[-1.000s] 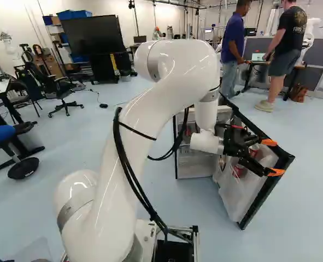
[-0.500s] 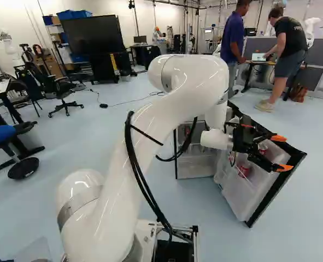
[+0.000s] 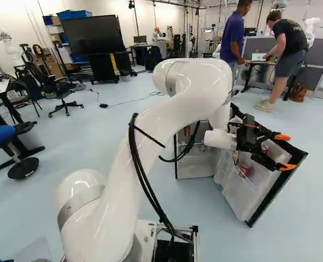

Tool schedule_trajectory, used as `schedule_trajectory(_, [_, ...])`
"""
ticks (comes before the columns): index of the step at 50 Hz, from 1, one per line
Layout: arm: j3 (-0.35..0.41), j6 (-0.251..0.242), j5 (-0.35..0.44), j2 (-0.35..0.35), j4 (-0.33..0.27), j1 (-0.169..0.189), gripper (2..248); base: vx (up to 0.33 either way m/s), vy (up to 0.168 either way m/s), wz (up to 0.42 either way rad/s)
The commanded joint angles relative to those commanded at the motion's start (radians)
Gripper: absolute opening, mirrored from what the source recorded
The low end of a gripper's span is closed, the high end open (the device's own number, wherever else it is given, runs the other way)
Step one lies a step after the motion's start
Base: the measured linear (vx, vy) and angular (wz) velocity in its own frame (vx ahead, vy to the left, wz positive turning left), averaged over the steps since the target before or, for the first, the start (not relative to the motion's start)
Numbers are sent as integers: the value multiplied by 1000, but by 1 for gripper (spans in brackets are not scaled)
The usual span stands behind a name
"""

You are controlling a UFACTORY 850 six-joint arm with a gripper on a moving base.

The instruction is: Grab a drink from the fridge

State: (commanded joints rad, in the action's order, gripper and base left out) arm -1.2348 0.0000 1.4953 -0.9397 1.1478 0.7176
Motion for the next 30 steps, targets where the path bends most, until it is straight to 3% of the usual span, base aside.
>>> schedule_trajectory(18, [139, 0, 0, 77, -5, 0, 247, 0, 0, 0])
schedule_trajectory(30, [231, 0, 0, 128, -50, -2, 247, 0, 0, 0])
